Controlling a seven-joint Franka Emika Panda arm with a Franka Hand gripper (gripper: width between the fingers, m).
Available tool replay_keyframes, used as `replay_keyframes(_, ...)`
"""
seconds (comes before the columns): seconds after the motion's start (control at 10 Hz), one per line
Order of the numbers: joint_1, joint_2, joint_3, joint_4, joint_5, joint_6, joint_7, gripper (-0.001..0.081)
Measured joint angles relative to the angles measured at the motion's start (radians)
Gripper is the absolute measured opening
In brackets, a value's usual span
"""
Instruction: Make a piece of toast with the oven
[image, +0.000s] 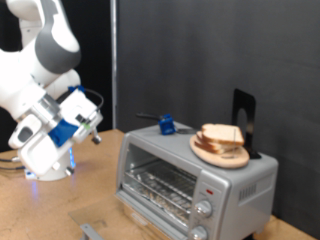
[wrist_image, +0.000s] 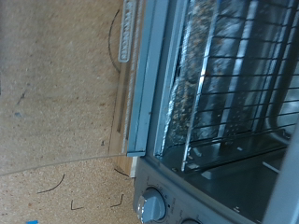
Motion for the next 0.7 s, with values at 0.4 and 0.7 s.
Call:
replay_keyframes(0.4,-0.004,-0.071,0.013,-0.017,-0.055,-0.011,0.065,0.0808)
replay_keyframes(0.7,0.033,-0.102,0.047,0.012,-0.023,-0.050,0.026,0.0808)
